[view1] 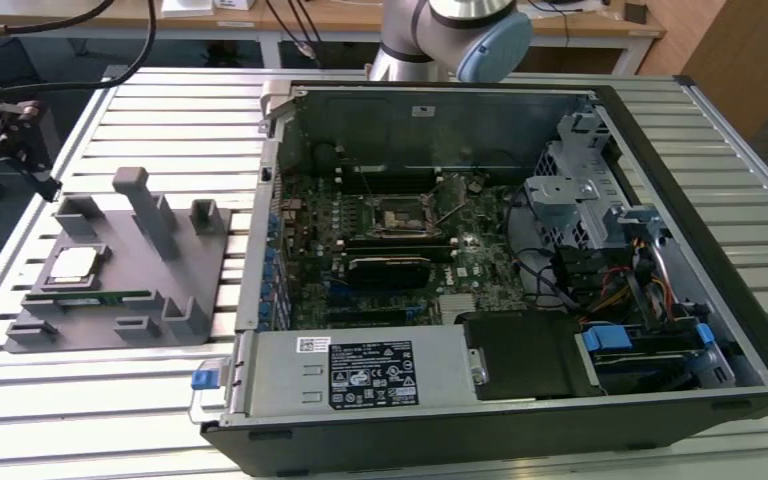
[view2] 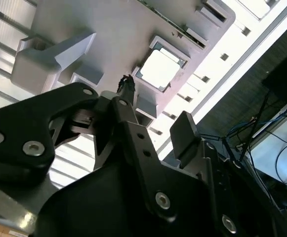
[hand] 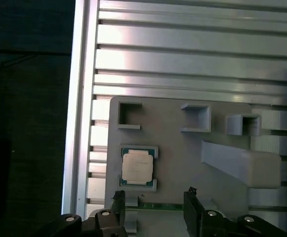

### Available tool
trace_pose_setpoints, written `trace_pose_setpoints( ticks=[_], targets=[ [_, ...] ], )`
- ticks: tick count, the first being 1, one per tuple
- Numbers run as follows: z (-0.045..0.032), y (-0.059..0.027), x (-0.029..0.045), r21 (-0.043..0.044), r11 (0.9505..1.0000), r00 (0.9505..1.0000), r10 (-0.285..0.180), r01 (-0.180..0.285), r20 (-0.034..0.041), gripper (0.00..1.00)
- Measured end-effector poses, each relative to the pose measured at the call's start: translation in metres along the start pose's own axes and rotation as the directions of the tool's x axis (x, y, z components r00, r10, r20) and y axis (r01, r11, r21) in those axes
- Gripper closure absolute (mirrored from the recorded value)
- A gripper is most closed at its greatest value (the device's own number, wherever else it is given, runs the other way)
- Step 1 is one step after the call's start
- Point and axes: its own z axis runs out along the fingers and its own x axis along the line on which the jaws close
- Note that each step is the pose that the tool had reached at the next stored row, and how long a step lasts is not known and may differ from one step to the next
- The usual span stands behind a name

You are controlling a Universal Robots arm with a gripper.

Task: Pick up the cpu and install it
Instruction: 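Pick up the cpu and move it towards the insertion slot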

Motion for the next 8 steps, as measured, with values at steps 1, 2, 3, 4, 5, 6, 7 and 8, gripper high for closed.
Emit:
trace_pose_setpoints(
  ticks=[1,2,3,4,5,6,7,8],
  targets=[
    [0.0018,0.0001,0.0000,0.0000,1.0000,1.0000,0.000,0.000,-0.0001,0.41],
    [0.0036,0.0002,0.0000,0.0001,1.0000,1.0000,0.000,0.000,-0.0001,0.41],
    [0.0054,0.0004,0.0001,0.0000,1.0000,1.0000,0.000,0.000,-0.0001,0.41],
    [0.0072,0.0004,0.0001,0.0000,1.0000,1.0000,0.000,0.000,-0.0001,0.41],
    [0.0092,0.0004,0.0003,-0.0001,1.0000,1.0000,0.000,0.000,0.0000,0.41],
    [0.0110,0.0003,0.0007,-0.0001,1.0000,1.0000,0.000,0.000,0.0000,0.41],
    [0.0126,0.0003,0.0020,0.0002,1.0000,1.0000,0.000,0.000,-0.0003,0.41],
    [0.0144,0.0003,0.0039,0.0002,1.0000,1.0000,0.000,0.000,-0.0003,0.41]
  ],
)
